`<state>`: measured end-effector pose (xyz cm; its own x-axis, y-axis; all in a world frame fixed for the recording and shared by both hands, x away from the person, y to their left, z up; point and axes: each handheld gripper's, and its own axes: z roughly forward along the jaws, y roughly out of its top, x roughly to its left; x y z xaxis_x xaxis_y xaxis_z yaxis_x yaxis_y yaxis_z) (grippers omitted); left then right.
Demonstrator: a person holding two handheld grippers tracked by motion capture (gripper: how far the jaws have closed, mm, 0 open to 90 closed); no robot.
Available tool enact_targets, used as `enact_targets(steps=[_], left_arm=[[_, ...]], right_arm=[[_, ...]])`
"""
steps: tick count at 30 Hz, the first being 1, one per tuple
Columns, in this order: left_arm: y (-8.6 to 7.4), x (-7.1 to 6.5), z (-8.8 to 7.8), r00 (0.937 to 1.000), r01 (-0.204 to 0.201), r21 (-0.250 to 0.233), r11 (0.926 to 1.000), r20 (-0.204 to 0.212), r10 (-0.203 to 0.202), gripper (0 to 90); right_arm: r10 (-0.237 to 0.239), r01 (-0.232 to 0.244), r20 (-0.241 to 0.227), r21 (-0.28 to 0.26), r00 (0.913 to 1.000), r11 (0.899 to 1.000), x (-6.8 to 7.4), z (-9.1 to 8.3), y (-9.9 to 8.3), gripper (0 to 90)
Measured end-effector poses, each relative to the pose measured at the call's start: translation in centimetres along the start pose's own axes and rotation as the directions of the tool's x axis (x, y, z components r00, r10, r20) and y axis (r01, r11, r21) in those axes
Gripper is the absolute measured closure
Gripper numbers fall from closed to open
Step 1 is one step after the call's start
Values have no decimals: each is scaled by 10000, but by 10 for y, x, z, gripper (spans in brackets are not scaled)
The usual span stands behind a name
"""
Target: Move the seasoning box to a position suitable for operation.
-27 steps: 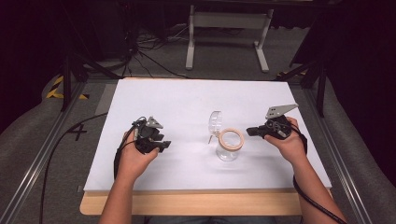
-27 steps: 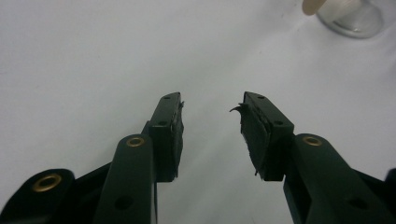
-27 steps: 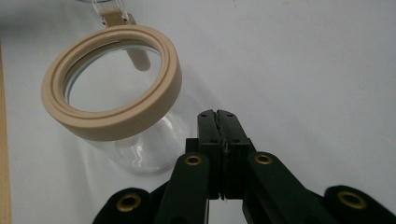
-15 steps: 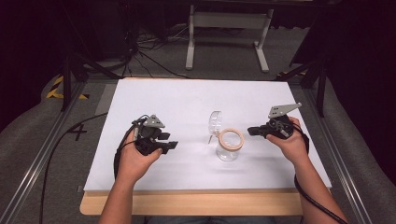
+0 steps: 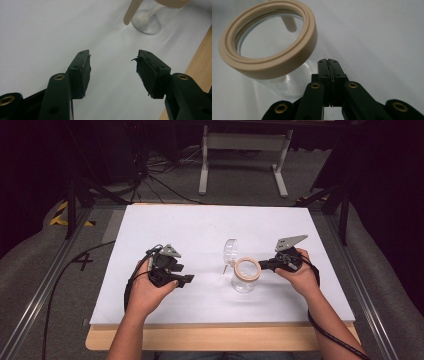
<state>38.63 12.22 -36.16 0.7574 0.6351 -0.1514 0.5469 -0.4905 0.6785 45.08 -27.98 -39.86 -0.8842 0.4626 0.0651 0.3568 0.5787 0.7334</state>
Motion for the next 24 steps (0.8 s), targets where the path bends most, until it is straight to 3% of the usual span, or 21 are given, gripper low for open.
enact_targets(steps=[4, 8, 12, 24], left_arm=[[1, 0, -1, 9999, -139, 15, 9999, -24, 139, 449], [0, 0, 0, 10000, -5, -93, 10000, -32, 5, 444], [0, 0, -1, 9999, -115, -180, 9998, -14, 115, 440], [5, 3, 3, 9995, -298, -644, 9975, 35, 301, 452]], right_arm=[[-20, 22, -138, 161, 9999, 9999, 1, 6, -2, 896], [-4, 7, -198, 158, 9998, 9999, 2, 7, -1, 897], [189, -195, -645, -91, 9977, 9998, -1, 6, -2, 898], [57, -29, -616, 444, 9981, 9990, 9, 3, -4, 898]])
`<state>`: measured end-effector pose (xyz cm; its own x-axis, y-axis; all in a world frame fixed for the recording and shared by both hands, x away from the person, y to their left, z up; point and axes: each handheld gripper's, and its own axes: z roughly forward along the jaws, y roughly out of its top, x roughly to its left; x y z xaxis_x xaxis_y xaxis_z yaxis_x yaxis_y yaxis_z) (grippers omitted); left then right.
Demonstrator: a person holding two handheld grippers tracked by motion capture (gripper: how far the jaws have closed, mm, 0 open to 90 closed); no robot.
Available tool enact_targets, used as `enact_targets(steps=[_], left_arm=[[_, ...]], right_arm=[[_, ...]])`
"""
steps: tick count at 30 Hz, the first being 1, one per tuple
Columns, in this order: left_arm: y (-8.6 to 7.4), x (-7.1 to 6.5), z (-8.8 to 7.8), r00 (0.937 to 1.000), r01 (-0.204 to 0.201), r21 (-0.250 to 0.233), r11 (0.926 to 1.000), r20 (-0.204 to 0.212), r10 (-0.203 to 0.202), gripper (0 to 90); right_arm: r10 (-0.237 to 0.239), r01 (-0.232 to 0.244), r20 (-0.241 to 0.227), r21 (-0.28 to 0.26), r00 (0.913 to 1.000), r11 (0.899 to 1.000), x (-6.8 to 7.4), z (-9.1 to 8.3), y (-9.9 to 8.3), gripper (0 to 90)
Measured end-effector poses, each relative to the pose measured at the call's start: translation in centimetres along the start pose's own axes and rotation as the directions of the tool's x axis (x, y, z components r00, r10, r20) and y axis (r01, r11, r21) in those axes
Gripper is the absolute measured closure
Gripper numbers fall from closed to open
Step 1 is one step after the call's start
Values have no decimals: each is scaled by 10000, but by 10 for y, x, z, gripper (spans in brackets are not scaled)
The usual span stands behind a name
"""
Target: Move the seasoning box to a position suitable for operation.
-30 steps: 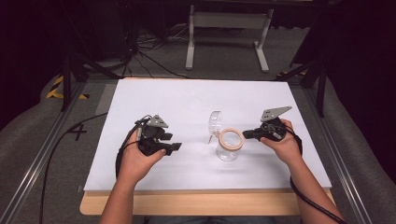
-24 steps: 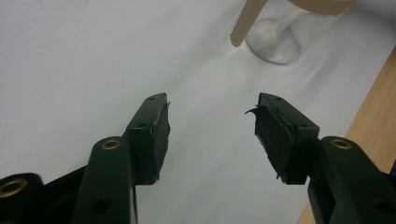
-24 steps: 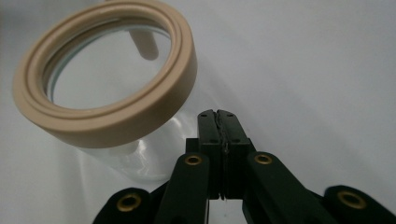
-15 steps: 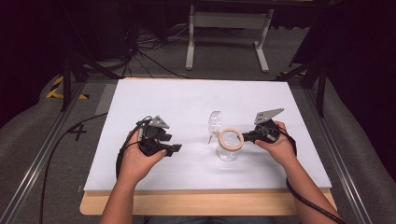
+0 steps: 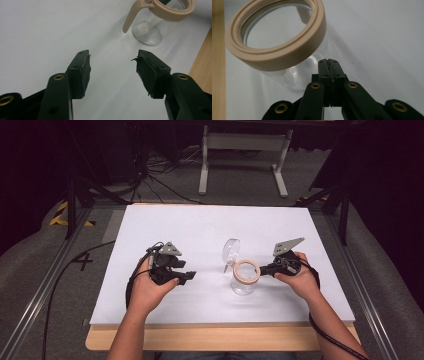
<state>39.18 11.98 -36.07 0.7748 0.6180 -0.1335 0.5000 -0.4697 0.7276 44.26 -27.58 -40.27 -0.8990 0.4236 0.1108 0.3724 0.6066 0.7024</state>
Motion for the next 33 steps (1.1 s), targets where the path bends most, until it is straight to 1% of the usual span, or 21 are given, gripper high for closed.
enact_targets(steps=[2, 3, 5, 6, 9, 10, 11, 12, 13, 15, 16, 18, 19, 20, 22, 23, 24, 25, 28, 31, 33], left_arm=[[1, 1, 3, 9999, -112, -349, 9993, 104, 116, 454], [2, 2, 5, 9996, -230, -506, 9985, 159, 238, 461], [2, 3, 7, 9995, -196, -899, 9958, 214, 216, 468], [2, 5, 8, 9990, -411, -1010, 9940, 150, 428, 474], [4, 6, 10, 9993, -185, -1349, 9907, 304, 228, 485], [5, 6, 11, 9990, -81, -1354, 9908, 433, 141, 489], [6, 7, 11, 9988, -88, -1369, 9905, 469, 154, 499], [6, 7, 12, 9985, 16, -1367, 9906, 548, 60, 509], [6, 7, 12, 9985, 16, -1367, 9906, 548, 60, 517], [8, 7, 13, 9981, 114, -1330, 9911, 611, -32, 529], [8, 8, 14, 9980, 53, -1260, 9920, 631, 27, 531], [9, 7, 16, 9981, 82, -1309, 9914, 621, -1, 529], [10, 7, 16, 9980, -36, -1240, 9923, 621, 113, 528], [10, 6, 16, 9978, 67, -1200, 9927, 667, 13, 528], [11, 6, 17, 9977, -84, -1197, 9928, 665, 165, 525], [12, 6, 17, 9975, -65, -1104, 9939, 689, 142, 522], [12, 5, 17, 9974, 27, -1170, 9931, 713, 57, 520], [12, 5, 18, 9973, 34, -1195, 9928, 731, 54, 519], [14, 6, 20, 9964, -86, -1236, 9923, 821, 189, 518], [16, 5, 22, 9959, -18, -1198, 9928, 892, 126, 519], [16, 5, 22, 9958, -54, -1116, 9937, 904, 156, 520]], right_arm=[[-108, 108, 33, 65, 9999, 9999, 4, -1, -1, 898], [-164, 162, 94, 148, 9998, 9998, 7, -1, -1, 898], [-271, 268, 108, 277, 9996, 9993, 11, 0, -1, 898], [-285, 282, 102, 327, 9995, 9991, 14, 0, -1, 898], [-385, 385, 1, 382, 9993, 9985, 21, -1, 0, 898], [-451, 452, -13, 410, 9990, 9981, 23, -1, 0, 898], [-501, 502, -33, 430, 9987, 9978, 26, -1, 1, 898], [-538, 542, -106, 463, 9985, 9975, 29, -1, 1, 898], [-538, 542, -106, 463, 9985, 9975, 29, -1, 1, 898], [-629, 636, -179, 473, 9979, 9969, 35, 0, 3, 898], [-647, 657, -211, 486, 9977, 9967, 37, -1, 3, 898], [-646, 659, -220, 601, 9977, 9960, 40, -1, 4, 898], [-678, 690, -199, 683, 9975, 9953, 41, 0, 4, 898], [-673, 684, -167, 750, 9976, 9948, 42, 1, 3, 898], [-686, 705, -249, 838, 9973, 9940, 44, 1, 3, 898], [-650, 666, -220, 848, 9976, 9942, 45, 2, 2, 898], [-684, 702, -226, 871, 9974, 9937, 45, 2, 2, 898], [-709, 731, -266, 911, 9971, 9932, 46, 2, 2, 898], [-730, 760, -347, 951, 9967, 9926, 49, 2, 1, 898], [-767, 801, -380, 992, 9963, 9918, 52, 2, 1, 898], [-745, 781, -395, 996, 9964, 9920, 52, 3, 0, 898]])
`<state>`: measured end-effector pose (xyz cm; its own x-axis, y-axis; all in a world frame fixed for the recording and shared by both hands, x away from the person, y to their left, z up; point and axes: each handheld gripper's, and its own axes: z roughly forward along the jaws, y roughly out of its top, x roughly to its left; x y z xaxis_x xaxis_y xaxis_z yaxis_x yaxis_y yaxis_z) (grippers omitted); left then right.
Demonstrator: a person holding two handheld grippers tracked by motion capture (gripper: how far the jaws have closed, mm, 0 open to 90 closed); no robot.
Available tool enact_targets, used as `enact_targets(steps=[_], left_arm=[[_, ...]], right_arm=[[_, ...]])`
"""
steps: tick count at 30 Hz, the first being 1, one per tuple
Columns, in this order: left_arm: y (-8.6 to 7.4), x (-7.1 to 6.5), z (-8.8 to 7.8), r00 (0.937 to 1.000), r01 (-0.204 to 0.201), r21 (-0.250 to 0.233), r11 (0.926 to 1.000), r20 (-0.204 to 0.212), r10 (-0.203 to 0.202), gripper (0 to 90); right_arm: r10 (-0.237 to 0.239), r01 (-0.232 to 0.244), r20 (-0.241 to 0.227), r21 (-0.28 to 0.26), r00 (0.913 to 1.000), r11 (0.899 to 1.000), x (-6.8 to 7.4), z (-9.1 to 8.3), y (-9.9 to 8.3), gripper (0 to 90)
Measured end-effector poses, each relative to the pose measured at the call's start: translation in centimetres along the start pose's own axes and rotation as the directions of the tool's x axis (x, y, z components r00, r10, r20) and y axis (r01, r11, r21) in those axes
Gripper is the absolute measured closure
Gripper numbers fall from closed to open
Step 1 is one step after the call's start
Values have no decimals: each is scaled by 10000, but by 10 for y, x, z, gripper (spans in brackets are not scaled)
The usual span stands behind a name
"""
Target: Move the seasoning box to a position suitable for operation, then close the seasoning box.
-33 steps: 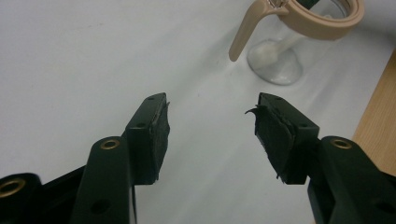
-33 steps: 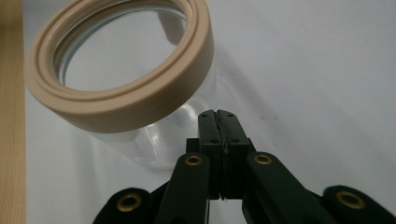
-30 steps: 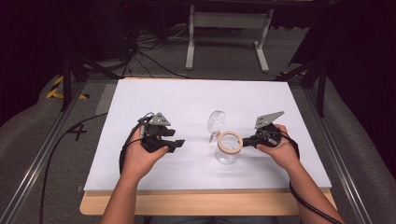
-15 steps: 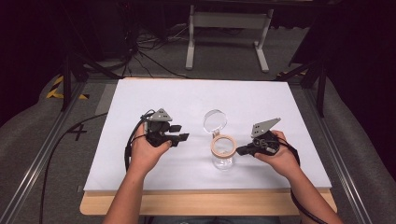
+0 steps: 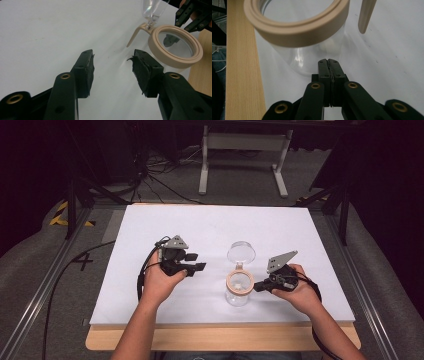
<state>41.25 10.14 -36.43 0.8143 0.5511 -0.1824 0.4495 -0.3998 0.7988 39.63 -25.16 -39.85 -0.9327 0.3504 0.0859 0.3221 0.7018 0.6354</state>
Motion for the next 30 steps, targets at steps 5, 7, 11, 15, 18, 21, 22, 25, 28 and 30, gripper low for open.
enact_targets(steps=[5, 7, 11, 15, 18, 21, 22, 25, 28, 30], left_arm=[[3, -1, 4, 9998, -152, 54, 9999, 163, 151, 524], [4, -3, 7, 9998, -34, 7, 10000, 217, 34, 526], [7, -5, 13, 9993, -94, -9, 10000, 365, 94, 558], [13, -8, 19, 9990, -83, -243, 9997, 434, 93, 642], [18, -10, 23, 9994, -78, -248, 9997, 340, 86, 736], [27, -10, 28, 9996, 23, -361, 9993, 298, -12, 808], [30, -9, 30, 9993, 65, -482, 9988, 382, -46, 823], [38, -8, 35, 9989, 147, -792, 9967, 448, -112, 836], [46, -7, 43, 9980, 204, -848, 9962, 612, -152, 840], [49, -7, 45, 9980, 174, -813, 9965, 619, -123, 844]], right_arm=[[32, -32, -12, -21, 10000, 10000, 1, 0, -2, 897], [46, -46, -47, -57, 10000, 10000, 2, -1, -2, 897], [108, -103, 131, -352, 9999, 9993, 5, -9, -2, 897], [227, -202, 333, -748, 9992, 9970, 7, -21, -2, 897], [321, -276, 395, -1099, 9987, 9936, 9, -31, -2, 898], [371, -314, 400, -1354, 9985, 9903, 14, -38, 0, 897], [383, -319, 403, -1476, 9985, 9885, 16, -40, 1, 898], [423, -357, 344, -1740, 9985, 9841, 19, -45, 4, 898], [446, -378, 293, -2016, 9986, 9787, 23, -48, 8, 898], [454, -386, 282, -2081, 9986, 9773, 24, -48, 8, 898]])
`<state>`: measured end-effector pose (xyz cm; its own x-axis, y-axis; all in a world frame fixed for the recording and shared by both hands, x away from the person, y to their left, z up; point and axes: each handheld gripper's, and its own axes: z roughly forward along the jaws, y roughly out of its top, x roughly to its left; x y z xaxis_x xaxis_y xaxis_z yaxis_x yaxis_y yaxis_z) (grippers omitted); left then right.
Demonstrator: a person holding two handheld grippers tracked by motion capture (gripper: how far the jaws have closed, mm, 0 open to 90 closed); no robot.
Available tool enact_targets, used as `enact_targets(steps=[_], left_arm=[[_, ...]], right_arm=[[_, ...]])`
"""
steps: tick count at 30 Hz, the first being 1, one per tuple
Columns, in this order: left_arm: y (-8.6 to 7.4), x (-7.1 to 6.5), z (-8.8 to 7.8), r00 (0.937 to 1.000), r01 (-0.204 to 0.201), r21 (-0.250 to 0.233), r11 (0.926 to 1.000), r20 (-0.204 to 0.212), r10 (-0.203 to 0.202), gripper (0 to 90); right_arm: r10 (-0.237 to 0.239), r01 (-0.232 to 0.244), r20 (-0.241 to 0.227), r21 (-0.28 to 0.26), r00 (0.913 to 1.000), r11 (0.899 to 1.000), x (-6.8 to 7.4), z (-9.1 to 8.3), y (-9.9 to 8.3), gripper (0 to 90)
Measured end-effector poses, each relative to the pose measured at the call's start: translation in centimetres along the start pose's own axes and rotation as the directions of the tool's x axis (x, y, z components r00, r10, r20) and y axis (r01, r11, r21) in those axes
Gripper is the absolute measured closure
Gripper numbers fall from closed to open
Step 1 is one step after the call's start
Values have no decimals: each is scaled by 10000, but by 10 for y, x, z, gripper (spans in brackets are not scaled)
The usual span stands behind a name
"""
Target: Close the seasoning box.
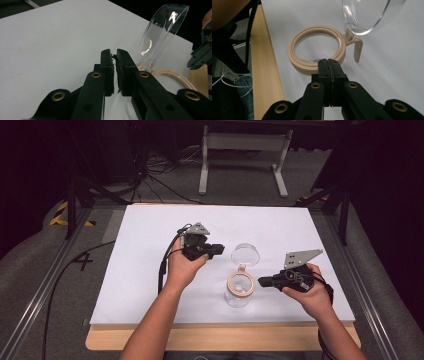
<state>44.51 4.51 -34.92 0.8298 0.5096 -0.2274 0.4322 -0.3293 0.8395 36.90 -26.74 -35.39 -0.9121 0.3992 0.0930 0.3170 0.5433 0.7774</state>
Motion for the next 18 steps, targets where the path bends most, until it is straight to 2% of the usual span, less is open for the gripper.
enact_targets(steps=[3, 7, 13, 15, 18], left_arm=[[7, 0, 7, 9998, -47, -115, 9999, 167, 49, 847], [16, 0, 14, 9992, -110, -199, 9997, 374, 118, 847], [22, -4, 22, 9969, -291, -170, 9994, 725, 303, 842], [23, -7, 21, 9970, -438, -29, 9990, 636, 439, 850], [23, -9, 19, 9968, -428, -118, 9990, 678, 435, 835]], right_arm=[[0, -1, -20, -240, 10000, 9997, 2, 0, 3, 898], [237, -242, -83, -604, 9997, 9979, 2, 0, 5, 898], [350, -357, -91, -957, 9993, 9948, 4, 6, 7, 897], [360, -370, -114, -998, 9993, 9943, 4, 7, 8, 897], [353, -363, -118, -1042, 9993, 9939, 5, 8, 10, 898]])
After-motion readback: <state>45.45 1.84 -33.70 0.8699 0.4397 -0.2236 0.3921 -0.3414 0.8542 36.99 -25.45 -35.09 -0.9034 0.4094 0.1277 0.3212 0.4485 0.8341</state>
